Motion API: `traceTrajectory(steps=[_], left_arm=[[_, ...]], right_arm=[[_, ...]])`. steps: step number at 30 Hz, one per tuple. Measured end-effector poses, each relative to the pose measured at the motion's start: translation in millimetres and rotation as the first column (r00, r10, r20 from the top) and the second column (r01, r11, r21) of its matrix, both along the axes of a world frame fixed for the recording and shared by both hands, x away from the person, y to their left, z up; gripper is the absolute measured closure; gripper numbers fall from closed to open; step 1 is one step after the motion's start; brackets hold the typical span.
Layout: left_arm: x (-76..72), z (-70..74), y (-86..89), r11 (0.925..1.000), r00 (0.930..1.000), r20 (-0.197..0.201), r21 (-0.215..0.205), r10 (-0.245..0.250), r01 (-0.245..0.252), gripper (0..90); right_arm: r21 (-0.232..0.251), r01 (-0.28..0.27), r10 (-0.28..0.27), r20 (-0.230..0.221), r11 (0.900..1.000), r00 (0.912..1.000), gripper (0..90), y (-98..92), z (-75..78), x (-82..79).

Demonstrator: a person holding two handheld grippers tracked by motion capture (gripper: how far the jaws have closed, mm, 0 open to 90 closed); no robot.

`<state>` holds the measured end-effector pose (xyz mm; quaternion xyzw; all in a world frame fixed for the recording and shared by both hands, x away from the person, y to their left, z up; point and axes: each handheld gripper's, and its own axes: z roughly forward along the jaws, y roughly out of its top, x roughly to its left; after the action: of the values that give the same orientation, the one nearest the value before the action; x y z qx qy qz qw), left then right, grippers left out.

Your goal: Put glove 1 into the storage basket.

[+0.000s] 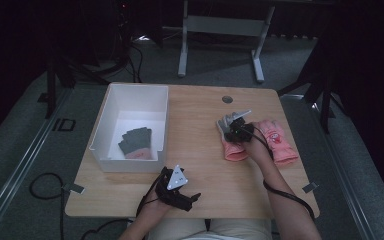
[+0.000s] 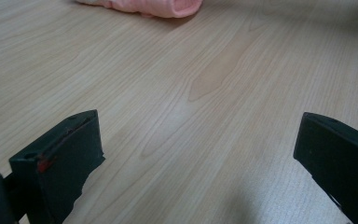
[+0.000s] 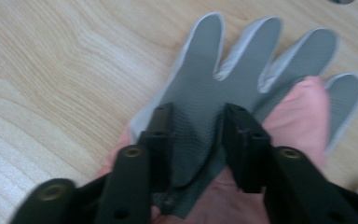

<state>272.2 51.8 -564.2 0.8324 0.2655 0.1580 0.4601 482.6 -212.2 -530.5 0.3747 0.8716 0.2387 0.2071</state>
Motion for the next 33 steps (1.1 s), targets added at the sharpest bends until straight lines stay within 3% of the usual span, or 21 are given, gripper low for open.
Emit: traceTrajectory(steps=[3,5,8,11,15,18,19,20,24,25,27,30,33], left_arm=[[0.3,-2.2,-1.0,0.9999,0.9999,-0.001,0.013,-0.011,0.011,0.8],[0.4,-2.6,-1.2,0.9999,1.0000,0.004,0.011,-0.006,0.006,0.8],[0.8,-2.3,0.7,0.9999,0.9998,0.018,-0.009,0.010,-0.010,0.8],[1.8,-1.3,2.6,0.9998,0.9995,0.029,-0.017,0.015,-0.015,0.8],[3.0,-2.5,3.0,0.9997,0.9997,0.020,-0.020,0.013,-0.013,0.8],[2.6,-3.1,0.4,0.9999,0.9992,0.041,-0.016,0.000,0.000,0.8],[2.6,-3.1,0.4,0.9999,0.9992,0.041,-0.016,0.000,0.000,0.8],[2.8,-3.1,-0.5,0.9998,0.9994,0.035,-0.016,-0.009,0.010,0.8],[1.6,-3.5,-1.3,0.9999,0.9987,0.051,-0.012,-0.004,0.005,0.8],[1.4,-3.6,-1.2,1.0000,0.9984,0.056,-0.006,-0.002,0.003,0.8],[1.5,-3.6,-1.3,1.0000,0.9984,0.056,-0.007,-0.002,0.003,0.8],[0.8,-3.7,-2.4,0.9999,0.9985,0.054,-0.010,-0.010,0.010,0.8],[-0.5,-3.1,-3.2,0.9999,0.9980,0.061,-0.003,-0.013,0.014,0.8]], right_arm=[[0.038,0.043,-0.042,-0.006,0.998,0.9991,75.2,0.8,-4.3,-0.6],[0.082,0.095,-0.094,-0.015,0.992,0.9954,80.7,-0.4,-4.9,-1.3],[0.124,0.150,-0.149,-0.012,0.981,0.9887,88.1,-1.9,0.3,-5.0],[0.200,0.184,-0.184,-0.022,0.962,0.9827,88.8,-6.9,12.6,-13.1],[0.282,0.186,-0.202,0.029,0.941,0.9789,89.1,-13.2,39.4,-37.5],[0.333,0.185,-0.219,0.066,0.924,0.9735,89.1,-14.7,60.3,-60.3],[0.333,0.185,-0.219,0.066,0.924,0.9735,89.1,-14.7,60.3,-60.3],[0.344,0.178,-0.223,0.096,0.922,0.9701,89.1,-12.2,74.5,-79.5],[0.397,0.183,-0.246,0.112,0.899,0.9629,89.1,-10.3,88.2,-109.7],[0.413,0.186,-0.250,0.105,0.891,0.9625,89.1,-10.9,89.4,-116.3],[0.425,0.192,-0.255,0.096,0.885,0.9621,89.1,-9.5,88.6,-126.3],[0.436,0.218,-0.275,0.070,0.873,0.9590,89.1,-3.8,75.6,-138.3],[0.426,0.251,-0.288,0.023,0.869,0.9574,89.2,3.2,56.4,-138.9]])
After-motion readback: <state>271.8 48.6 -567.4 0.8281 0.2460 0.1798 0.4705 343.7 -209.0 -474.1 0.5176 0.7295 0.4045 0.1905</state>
